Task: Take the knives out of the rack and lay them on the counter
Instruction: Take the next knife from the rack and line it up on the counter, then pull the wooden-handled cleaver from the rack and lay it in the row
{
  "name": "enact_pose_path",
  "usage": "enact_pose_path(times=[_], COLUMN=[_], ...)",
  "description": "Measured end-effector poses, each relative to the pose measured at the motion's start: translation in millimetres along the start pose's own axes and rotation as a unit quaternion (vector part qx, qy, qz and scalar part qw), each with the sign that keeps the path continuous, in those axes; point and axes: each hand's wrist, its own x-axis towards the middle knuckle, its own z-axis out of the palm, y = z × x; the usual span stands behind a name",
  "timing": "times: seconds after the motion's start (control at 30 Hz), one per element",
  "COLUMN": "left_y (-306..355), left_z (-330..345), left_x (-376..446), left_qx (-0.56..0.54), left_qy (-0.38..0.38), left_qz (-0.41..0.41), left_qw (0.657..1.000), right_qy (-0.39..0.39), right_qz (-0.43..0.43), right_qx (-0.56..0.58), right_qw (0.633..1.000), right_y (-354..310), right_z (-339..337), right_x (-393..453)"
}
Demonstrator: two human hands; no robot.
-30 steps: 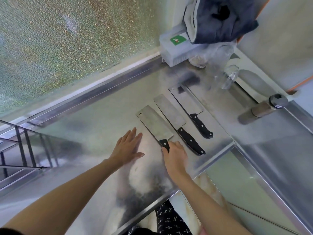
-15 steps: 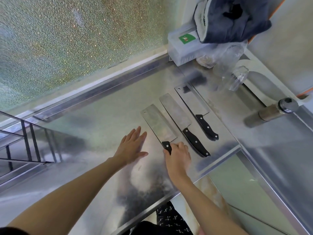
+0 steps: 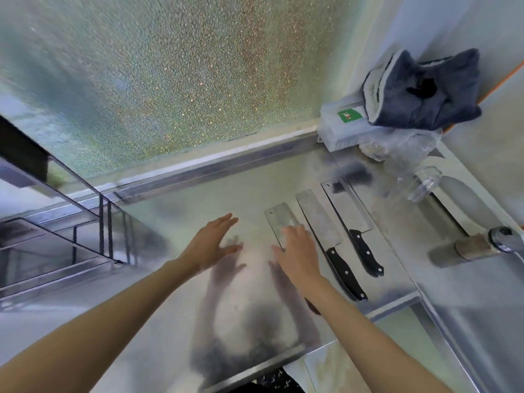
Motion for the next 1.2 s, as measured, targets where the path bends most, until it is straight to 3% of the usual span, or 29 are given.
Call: enact_pose_path(times=[0.2,0.37,0.57,0.7,0.83,0.9,1.07,1.2], left_y=[-27,-67,-125,-161,-207,-222,-243,-258], left_z=[-114,-204,-293,-344,-347,-334,-326,-331], left_x=[-84,-186,-269,-279,-271,-267,-271,-280], left_qx=[0.008,0.04,0.052,0.065,0.112,0.144,0.204,0.258], left_qy=[0.169,0.299,0.403,0.424,0.314,0.305,0.379,0.384], left_qz=[-0.062,-0.159,-0.247,-0.277,-0.288,-0.266,-0.203,-0.156], left_qw=[0.984,0.94,0.88,0.86,0.898,0.903,0.88,0.872], right_qy=[-0.029,-0.035,-0.021,0.025,0.084,0.096,0.057,-0.039], right_qz=[-0.22,-0.375,-0.472,-0.499,-0.494,-0.491,-0.494,-0.405], right_qx=[0.065,0.112,0.162,0.182,0.168,0.161,0.161,0.22], right_qw=[0.973,0.92,0.866,0.847,0.849,0.851,0.853,0.887], right_y=[-128,-262,-402,-471,-511,-527,-583,-630], right_z=[-40,-62,-85,-88,-83,-78,-59,-39], right_x=[37,33,8,-2,-9,-13,-25,-21])
